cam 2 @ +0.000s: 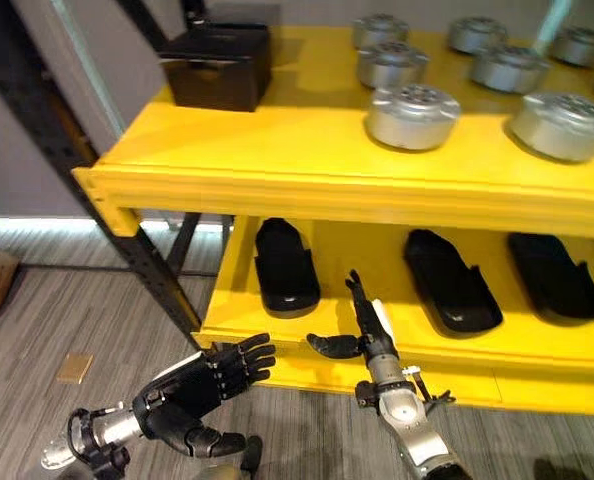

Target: Move parts from the plastic box to the shelf.

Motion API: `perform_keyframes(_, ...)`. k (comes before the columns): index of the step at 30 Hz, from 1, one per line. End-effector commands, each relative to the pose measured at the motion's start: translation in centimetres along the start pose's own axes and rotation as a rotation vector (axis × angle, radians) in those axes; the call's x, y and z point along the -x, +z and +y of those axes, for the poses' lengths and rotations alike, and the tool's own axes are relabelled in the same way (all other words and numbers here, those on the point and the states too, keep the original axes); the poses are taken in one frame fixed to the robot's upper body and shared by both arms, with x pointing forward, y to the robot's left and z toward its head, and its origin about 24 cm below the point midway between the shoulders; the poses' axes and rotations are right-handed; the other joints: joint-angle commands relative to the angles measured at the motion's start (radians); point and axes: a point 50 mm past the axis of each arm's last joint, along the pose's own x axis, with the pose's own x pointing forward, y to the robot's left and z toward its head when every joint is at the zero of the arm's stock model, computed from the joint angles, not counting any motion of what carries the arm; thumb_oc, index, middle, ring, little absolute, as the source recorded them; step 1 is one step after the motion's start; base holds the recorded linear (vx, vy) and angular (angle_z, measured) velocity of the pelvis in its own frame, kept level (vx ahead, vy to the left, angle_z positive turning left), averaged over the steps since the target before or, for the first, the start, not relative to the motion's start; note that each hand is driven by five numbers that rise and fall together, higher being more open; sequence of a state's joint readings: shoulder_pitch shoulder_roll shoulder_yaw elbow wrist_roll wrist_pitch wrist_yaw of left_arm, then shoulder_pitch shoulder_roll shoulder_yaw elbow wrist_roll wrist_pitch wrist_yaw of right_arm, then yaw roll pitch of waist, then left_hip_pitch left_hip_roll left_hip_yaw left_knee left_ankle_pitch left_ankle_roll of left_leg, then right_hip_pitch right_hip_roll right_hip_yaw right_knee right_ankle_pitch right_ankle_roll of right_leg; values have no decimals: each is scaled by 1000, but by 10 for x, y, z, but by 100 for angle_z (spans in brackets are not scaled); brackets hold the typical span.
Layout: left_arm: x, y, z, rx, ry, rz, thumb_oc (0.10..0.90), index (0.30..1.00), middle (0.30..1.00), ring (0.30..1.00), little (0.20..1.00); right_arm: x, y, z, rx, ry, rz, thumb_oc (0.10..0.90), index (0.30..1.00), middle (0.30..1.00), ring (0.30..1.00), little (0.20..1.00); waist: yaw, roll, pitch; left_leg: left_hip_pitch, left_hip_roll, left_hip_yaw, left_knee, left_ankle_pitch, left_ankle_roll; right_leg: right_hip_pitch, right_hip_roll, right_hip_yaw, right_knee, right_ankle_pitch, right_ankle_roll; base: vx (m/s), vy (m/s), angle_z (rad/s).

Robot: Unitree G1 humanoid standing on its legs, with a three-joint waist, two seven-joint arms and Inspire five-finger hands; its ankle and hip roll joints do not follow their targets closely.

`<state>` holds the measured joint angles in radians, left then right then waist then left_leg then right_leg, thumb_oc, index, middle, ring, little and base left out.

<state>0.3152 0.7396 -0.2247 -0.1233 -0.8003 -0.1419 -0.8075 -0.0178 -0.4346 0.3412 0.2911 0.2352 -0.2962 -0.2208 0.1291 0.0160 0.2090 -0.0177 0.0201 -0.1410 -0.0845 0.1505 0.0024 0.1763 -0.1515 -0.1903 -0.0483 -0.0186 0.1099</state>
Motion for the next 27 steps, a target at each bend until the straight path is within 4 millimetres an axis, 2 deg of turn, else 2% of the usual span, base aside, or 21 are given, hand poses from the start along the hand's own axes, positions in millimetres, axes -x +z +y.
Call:
perform_keyframes(1,-16,28,-10,-106,-59,-166,900,1000,1000,1000,1000,-36,62,-5,8,0,-300,900,1000,1000,1000,1000,11,20,-9,79,25,87,12,-161,-16,-46,11,-30,82,-70,-12,-5,-128,17)
perform_keyframes(5,-14,25,-10,-127,-10,-155,900,1000,1000,1000,1000,-39,60,-3,5,-8,-291,900,1000,1000,1000,1000,23,29,-5,75,39,80,14,-152,-29,-43,14,-46,84,-78,-23,-18,-72,6)
perform_keyframes(7,-12,23,-10,-144,6,-160,900,1000,1000,1000,1000,-38,58,-6,11,-32,-278,900,1000,1000,1000,1000,19,40,-2,71,68,136,21,-139,-42,-45,5,-88,100,-87,-30,-111,-10,20)
perform_keyframes(8,-12,24,-7,-160,31,-193,900,1000,1000,1000,1000,-34,53,-10,15,-86,-266,900,1000,1000,1000,1000,-8,51,0,65,103,286,50,-130,-55,-49,-17,-174,124,-92,-30,-139,22,82)
perform_keyframes(9,-14,26,-5,-176,43,-210,900,1000,1000,1000,1000,-32,52,-13,25,-112,-265,900,1000,1000,1000,1000,-28,53,1,68,114,372,70,-142,-63,-44,-31,-211,135,-103,-25,-243,103,203)
perform_keyframes(10,-20,29,0,-206,72,-248,900,1000,1000,1000,1000,-31,51,-18,41,-156,-271,900,1000,1000,1000,1000,-60,56,10,71,125,488,102,-157,-54,-60,-56,-253,179,-111,-24,-184,115,262)
perform_keyframes(11,-23,32,7,-191,120,-289,900,1000,1000,1000,1000,-32,49,-23,47,-170,-272,900,1000,1000,1000,1000,-74,58,34,42,125,497,166,-173,-49,-81,-71,-243,225,-113,-29,-187,138,267)
perform_keyframes(13,-22,32,11,-228,198,-318,900,1000,1000,1000,1000,-32,50,-26,35,-165,-279,900,1000,1000,1000,1000,-78,56,56,16,127,460,229,-200,-45,-90,-79,-198,243,-110,-31,-41,86,122)
perform_keyframes(15,-9,33,14,-260,349,-360,900,1000,1000,1000,1000,-32,50,-26,30,-120,-279,900,1000,1000,1000,1000,-49,48,44,27,115,308,185,-179,-48,-99,-75,-115,203,-82,-26,42,161,-96)
perform_keyframes(16,3,36,17,-269,444,-388,900,1000,1000,1000,1000,-31,50,-26,27,-115,-273,900,1000,1000,1000,1000,-42,47,23,45,105,288,134,-165,-50,-96,-73,-108,176,-75,-17,69,184,-158)
perform_keyframes(19,17,37,24,-282,544,-409,900,1000,1000,1000,1000,-29,44,-27,16,-161,-255,900,1000,1000,1000,1000,-28,39,3,72,117,303,65,-134,-63,-77,-76,-141,145,-61,-10,8,127,-47)
perform_keyframes(22,21,33,28,-291,615,-418,900,1000,1000,1000,1000,-31,44,-29,18,-228,-254,900,1000,1000,1000,1000,-9,21,-3,81,109,320,46,-138,-61,-68,-84,-178,108,-35,5,-35,38,22)
perform_keyframes(27,23,29,34,-295,741,-426,900,1000,1000,1000,1000,-26,41,-29,19,-299,-235,900,1000,1000,1000,1000,-19,3,-7,90,107,335,35,-148,-58,-69,-82,-168,78,-15,18,-37,-9,8)
